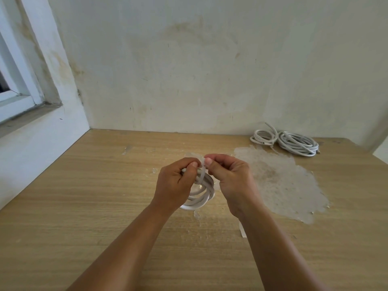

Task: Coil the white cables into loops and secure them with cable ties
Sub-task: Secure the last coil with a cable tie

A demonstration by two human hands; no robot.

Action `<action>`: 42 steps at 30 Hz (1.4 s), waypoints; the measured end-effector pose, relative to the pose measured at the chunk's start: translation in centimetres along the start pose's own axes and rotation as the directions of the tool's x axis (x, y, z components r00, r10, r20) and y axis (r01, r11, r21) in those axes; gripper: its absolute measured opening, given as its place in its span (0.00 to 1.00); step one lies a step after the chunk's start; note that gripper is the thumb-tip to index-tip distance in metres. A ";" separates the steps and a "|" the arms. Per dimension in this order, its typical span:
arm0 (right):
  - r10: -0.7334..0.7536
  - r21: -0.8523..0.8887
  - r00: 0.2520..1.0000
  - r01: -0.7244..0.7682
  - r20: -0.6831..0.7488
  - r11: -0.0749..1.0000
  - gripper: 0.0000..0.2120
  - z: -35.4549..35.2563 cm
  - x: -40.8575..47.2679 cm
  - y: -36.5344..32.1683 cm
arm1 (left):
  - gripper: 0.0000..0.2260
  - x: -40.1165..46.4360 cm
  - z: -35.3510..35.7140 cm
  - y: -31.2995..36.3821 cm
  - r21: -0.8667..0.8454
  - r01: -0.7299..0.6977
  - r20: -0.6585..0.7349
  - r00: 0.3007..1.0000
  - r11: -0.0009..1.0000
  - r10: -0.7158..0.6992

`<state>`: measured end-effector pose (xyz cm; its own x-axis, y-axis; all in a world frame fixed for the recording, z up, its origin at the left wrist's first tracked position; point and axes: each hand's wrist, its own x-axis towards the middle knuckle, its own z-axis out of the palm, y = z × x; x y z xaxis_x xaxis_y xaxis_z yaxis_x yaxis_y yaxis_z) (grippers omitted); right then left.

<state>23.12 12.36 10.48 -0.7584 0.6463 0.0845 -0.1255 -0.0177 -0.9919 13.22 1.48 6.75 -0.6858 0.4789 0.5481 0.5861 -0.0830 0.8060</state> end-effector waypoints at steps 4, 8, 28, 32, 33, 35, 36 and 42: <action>-0.068 -0.279 0.997 0.076 0.037 0.957 0.05 -0.5 -0.1 -0.1 | 0.14 0.1 0.0 0.0 0.023 -0.004 0.002 1.000 1.000 0.004; -0.196 -0.344 0.980 0.195 0.032 0.918 0.05 -0.8 0.3 -0.2 | 0.13 0.4 0.0 0.1 0.024 0.010 0.018 1.000 1.000 -0.010; -0.622 -0.682 0.773 0.523 0.127 0.511 0.04 -0.6 -0.4 2.9 | 0.21 1.0 0.3 -0.1 -0.050 0.405 -0.261 0.877 0.913 -0.404; -0.340 -0.545 0.937 0.245 -0.080 0.802 0.04 -1.7 1.3 0.7 | 0.18 0.6 0.0 0.2 -0.026 0.308 -0.132 0.942 0.951 -0.309; -0.295 -0.516 0.949 0.197 -0.115 0.834 0.05 -1.8 1.7 0.6 | 0.18 0.6 -0.1 0.3 -0.064 0.302 -0.097 0.947 0.951 -0.307; -0.209 -0.455 0.966 0.118 -0.155 0.883 0.07 -1.8 2.3 0.7 | 0.18 0.6 -0.3 0.6 -0.139 0.288 -0.022 0.956 0.947 -0.294; -0.154 -0.401 0.974 0.075 -0.167 0.913 0.08 -1.7 2.5 1.0 | 0.18 0.5 -0.4 0.6 -0.168 0.272 0.012 0.962 0.947 -0.274; 0.074 0.028 0.991 -0.071 -0.111 0.997 0.04 -1.6 2.2 2.4 | 0.17 0.0 -0.3 -0.3 -0.213 0.289 0.024 0.956 0.933 -0.291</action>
<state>22.18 14.95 8.14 -0.6899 0.7239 0.0002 -0.0894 -0.0849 -0.9924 12.90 1.21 6.61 -0.8160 0.5034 0.2842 0.2567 -0.1249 0.9584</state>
